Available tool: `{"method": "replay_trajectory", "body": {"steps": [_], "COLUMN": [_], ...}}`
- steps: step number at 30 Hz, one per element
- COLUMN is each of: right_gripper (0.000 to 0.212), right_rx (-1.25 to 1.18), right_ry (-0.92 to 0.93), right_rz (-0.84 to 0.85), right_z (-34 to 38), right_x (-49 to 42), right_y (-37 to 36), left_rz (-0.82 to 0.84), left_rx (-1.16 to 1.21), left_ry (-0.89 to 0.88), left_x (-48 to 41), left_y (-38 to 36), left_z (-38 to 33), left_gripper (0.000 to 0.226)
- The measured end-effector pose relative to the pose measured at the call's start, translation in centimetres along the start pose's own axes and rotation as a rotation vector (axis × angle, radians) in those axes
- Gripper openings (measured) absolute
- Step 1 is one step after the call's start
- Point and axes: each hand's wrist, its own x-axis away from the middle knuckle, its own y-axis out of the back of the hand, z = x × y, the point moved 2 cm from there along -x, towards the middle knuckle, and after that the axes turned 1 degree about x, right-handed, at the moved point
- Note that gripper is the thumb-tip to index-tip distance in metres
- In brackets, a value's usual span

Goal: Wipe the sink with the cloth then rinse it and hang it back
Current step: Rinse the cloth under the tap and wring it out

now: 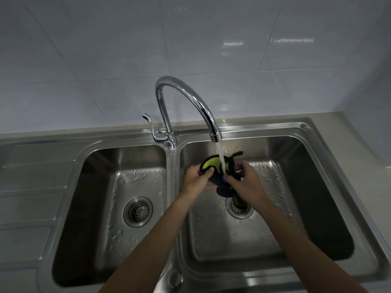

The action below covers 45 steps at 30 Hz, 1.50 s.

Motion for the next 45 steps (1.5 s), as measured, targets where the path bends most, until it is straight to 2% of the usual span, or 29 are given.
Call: {"method": "replay_trajectory", "body": {"steps": [2, 5, 9, 11, 14, 16, 19, 21, 23, 25, 29, 32, 34, 36, 39, 42, 45], "right_gripper": [0.04, 0.05, 0.054, 0.053, 0.035, 0.032, 0.061, 0.076, 0.07, 0.062, 0.049, 0.033, 0.032, 0.024, 0.024, 0.03, 0.036], "right_rx": [-0.013, -0.063, -0.141, -0.234, -0.288, -0.193, 0.14, 0.183, 0.019, -0.097, -0.031, 0.006, 0.038, 0.146, 0.208, 0.329, 0.339], "right_ry": [0.035, 0.075, 0.085, 0.032, -0.036, -0.023, 0.113, 0.159, 0.08, 0.013, 0.025, 0.013, 0.043, 0.057, 0.057, 0.051, 0.071], "right_rz": [0.113, 0.24, 0.373, 0.397, 0.318, 0.265, 0.256, 0.358, 0.45, 0.406, 0.256, 0.266, 0.268, 0.222, 0.168, 0.207, 0.216], "right_z": [-0.1, -0.2, -0.9, -0.9, -0.8, -1.0, -1.5, -1.6, -1.4, -0.8, -0.6, -0.7, -0.5, 0.0, 0.3, 0.0, 0.0], "right_x": [0.5, 1.3, 1.4, 1.3, 0.9, 0.5, -0.4, -0.8, -0.9, -1.1, -1.7, -1.7, -1.6, -1.5, -1.4, -1.5, -1.9], "right_y": [0.0, 0.0, 0.3, 0.7, 1.6, 1.9, 2.2, 1.7, 0.9, 0.0, -1.2, -1.8, -2.2, -2.4, -2.1, -1.5, -1.1], "left_rz": [0.041, 0.115, 0.149, 0.101, 0.072, 0.12, 0.25, 0.312, 0.312, 0.282, 0.211, 0.283, 0.328, 0.247, -0.125, -0.468, -0.615], "left_rx": [0.075, 0.056, -0.15, -0.247, -0.292, -0.289, -0.305, -0.332, -0.354, -0.398, -0.509, -0.469, -0.53, -0.605, -0.614, -0.606, -0.653], "left_ry": [0.056, 0.038, -0.077, -0.145, -0.21, -0.228, -0.245, -0.263, -0.286, -0.323, -0.419, -0.426, -0.392, -0.408, -0.536, -0.63, -0.607], "left_x": [0.1, 0.0, -0.5, -0.9, -0.8, -0.4, -0.2, -0.1, -0.2, -0.4, -0.9, -0.4, -0.4, -1.2, -2.7, -4.5, -6.7], "left_y": [0.2, 0.8, 1.4, 1.5, 0.9, 0.5, 0.2, 0.0, 0.0, 0.0, 0.8, 1.8, 2.7, 4.0, 6.5, 9.7, 12.7], "left_z": [-0.4, -0.3, 0.0, -0.1, -0.8, -1.4, -2.0, -2.5, -2.8, -2.8, -2.4, -3.1, -3.7, -4.4, -6.1, -8.0, -9.7], "left_gripper": [0.023, 0.03, 0.051, 0.049, 0.041, 0.039, 0.039, 0.04, 0.043, 0.046, 0.044, 0.045, 0.043, 0.046, 0.036, 0.023, 0.033]}}
